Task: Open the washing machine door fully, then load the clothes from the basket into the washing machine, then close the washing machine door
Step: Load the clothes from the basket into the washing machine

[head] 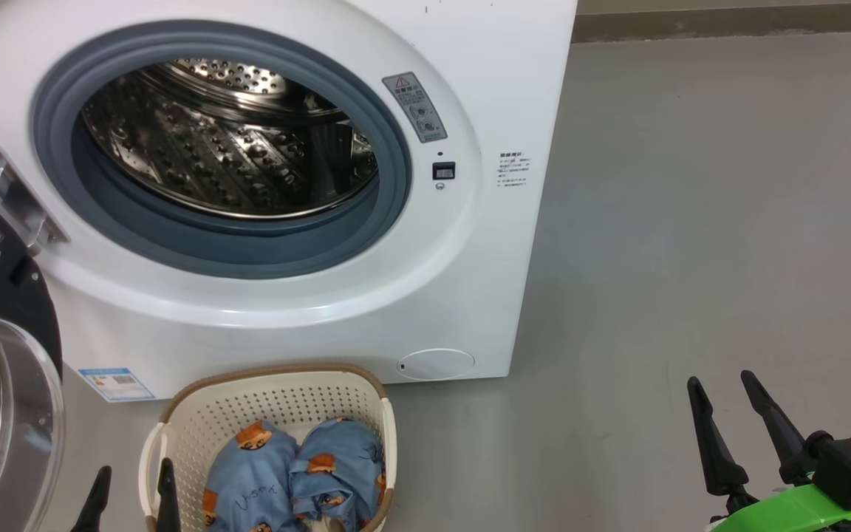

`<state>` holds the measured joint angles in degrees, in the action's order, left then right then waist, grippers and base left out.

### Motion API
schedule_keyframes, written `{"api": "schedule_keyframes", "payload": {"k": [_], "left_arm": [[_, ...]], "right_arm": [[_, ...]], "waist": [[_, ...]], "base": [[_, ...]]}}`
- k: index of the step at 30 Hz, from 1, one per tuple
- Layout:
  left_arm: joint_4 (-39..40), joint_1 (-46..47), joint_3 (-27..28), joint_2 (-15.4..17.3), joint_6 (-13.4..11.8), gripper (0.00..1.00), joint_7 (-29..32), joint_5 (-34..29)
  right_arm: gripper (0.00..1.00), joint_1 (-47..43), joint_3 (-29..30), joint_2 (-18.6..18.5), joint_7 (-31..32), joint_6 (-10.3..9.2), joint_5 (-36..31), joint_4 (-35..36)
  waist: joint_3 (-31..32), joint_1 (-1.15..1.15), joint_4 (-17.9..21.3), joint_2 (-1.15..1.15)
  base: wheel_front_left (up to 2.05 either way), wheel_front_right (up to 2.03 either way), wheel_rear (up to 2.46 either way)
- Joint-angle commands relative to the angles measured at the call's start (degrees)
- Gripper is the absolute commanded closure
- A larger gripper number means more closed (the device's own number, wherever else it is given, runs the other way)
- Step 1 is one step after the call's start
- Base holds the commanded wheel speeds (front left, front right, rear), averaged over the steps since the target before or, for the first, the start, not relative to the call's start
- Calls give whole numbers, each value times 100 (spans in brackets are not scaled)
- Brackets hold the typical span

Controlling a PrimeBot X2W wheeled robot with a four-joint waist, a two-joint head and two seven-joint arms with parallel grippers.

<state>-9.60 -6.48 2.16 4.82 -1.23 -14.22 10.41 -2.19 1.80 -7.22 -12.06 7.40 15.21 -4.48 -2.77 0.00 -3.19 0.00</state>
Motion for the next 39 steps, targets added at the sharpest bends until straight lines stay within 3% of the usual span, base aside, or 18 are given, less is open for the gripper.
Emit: {"api": "schedule_keyframes", "payload": {"k": [1, 19, 39], "left_arm": [[167, 208, 183, 58, 8, 0, -77, -14], [208, 282, 119, -15, 67, 0, -77, 49], [-528, 1197, -29, -75, 295, 0, -78, 216]], "right_arm": [[0, 164, -128, -88, -63, 9, 34, 118], [0, 220, -114, -86, -69, 9, 1, 83], [0, 597, -253, -93, -133, 9, -46, -48]], "waist": [[2, 0, -3, 0], [-233, 0, -52, 0], [-1585, 0, 86, 0]], "base": [[0, 0, 0], [0, 0, 0], [0, 0, 0]]}}
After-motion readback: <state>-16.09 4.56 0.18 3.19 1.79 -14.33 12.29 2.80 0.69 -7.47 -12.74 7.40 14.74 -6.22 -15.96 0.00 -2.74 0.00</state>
